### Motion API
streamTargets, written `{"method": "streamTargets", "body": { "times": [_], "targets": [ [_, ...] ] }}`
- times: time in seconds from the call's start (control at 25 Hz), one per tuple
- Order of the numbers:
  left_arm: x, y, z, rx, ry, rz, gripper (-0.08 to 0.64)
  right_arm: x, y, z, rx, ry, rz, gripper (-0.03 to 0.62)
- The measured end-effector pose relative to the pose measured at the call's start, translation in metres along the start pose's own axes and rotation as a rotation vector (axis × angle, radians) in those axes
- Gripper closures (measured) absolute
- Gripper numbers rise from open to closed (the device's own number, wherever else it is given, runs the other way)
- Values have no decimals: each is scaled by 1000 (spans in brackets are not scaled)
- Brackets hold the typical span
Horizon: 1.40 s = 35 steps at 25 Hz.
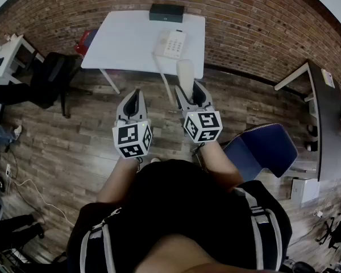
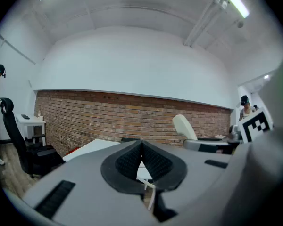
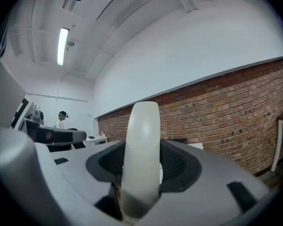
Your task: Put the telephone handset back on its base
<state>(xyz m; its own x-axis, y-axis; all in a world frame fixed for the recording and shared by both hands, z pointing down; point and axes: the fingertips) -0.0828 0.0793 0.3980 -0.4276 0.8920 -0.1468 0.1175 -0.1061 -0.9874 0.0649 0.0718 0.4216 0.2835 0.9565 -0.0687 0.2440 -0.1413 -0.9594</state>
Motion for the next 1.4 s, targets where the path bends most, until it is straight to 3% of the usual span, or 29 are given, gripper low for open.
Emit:
{"method": "streamTargets", "body": {
  "times": [0.92,1.4],
  "targets": [
    [-9,-4,20,-7,-23,23,558,-25,-2,5,-54,-36,1,388],
    [-10,-13,60,0,-51,4,558,-47,-12,38,4,-67,-6,388]
  ]
}}
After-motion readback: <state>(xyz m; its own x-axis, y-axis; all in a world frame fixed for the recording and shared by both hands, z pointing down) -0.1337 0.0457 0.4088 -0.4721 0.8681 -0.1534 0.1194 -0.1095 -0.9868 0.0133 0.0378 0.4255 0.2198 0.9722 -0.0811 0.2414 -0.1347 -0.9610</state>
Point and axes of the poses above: the fingertips, and each gripper's own axes: x backward along the fingers, z to its left, y out of its top, and after that the axes turned 8 degrees about -x, right-handed
